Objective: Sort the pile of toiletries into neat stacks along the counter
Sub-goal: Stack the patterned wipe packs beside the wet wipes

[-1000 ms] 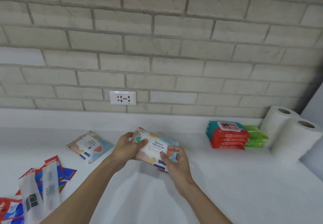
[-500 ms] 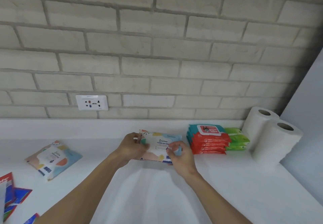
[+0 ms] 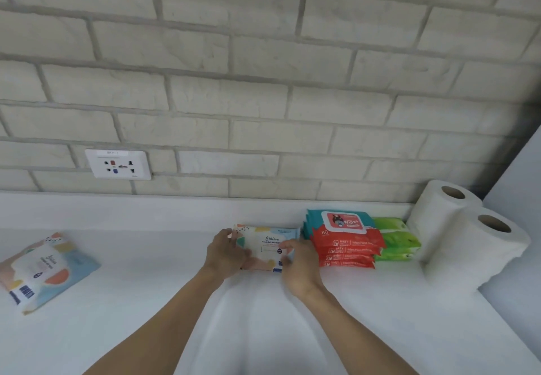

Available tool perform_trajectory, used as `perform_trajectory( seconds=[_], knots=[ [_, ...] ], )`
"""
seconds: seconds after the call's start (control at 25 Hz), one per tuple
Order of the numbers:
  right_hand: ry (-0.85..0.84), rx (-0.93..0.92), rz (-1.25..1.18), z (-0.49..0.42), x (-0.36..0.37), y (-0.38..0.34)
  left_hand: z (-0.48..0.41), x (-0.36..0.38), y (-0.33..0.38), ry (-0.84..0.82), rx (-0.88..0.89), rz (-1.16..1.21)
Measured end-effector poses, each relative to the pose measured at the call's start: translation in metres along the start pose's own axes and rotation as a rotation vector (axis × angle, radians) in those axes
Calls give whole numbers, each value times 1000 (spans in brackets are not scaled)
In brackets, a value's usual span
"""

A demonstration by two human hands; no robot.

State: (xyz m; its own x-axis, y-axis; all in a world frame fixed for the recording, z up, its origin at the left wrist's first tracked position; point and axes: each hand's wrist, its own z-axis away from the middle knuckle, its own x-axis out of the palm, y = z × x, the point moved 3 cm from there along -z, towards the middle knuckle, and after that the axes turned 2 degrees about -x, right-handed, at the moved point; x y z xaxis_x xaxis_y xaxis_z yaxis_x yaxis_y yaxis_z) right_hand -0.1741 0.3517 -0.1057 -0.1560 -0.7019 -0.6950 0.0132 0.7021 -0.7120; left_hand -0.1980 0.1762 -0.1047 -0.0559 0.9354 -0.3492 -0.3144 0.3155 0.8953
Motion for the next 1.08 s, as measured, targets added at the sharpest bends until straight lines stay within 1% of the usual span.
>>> perform_trajectory(
  seconds=[0.24, 0.28, 0.4, 0.48, 0.56, 0.6, 0.72, 0.76, 0.8, 0.96, 1.08],
  knots=[
    [-24, -60, 115, -3, 18, 11, -7, 13, -9, 77, 69, -175],
    [-10, -70, 163, -1, 21, 12, -9, 13, -12, 75, 90, -207],
    [10, -123, 452, 3, 33, 6, -15, 18, -21, 53, 164, -370],
    [55, -179, 477, 5, 36, -4, -16, 20, -29, 81, 246, -528],
    [-18, -236, 452, 6, 45, -9, -12, 21, -38, 92, 305, -650],
    [-74, -225, 458, 7, 49, -5, -11, 22, -43, 69, 335, -715],
    [-100, -209, 502, 8, 58, 13, -6, 24, -50, 12, 373, -863],
    [-131, -177, 493, 7, 59, 20, -7, 25, -49, 11, 380, -894],
    [-121, -176, 491, 6, 60, 24, -8, 26, -48, 3, 376, -918],
    [-96, -260, 457, 1, 56, 31, -6, 35, -47, -13, 351, -954],
    [-67, -289, 463, -2, 54, 35, -5, 37, -46, -15, 355, -970]
  ],
)
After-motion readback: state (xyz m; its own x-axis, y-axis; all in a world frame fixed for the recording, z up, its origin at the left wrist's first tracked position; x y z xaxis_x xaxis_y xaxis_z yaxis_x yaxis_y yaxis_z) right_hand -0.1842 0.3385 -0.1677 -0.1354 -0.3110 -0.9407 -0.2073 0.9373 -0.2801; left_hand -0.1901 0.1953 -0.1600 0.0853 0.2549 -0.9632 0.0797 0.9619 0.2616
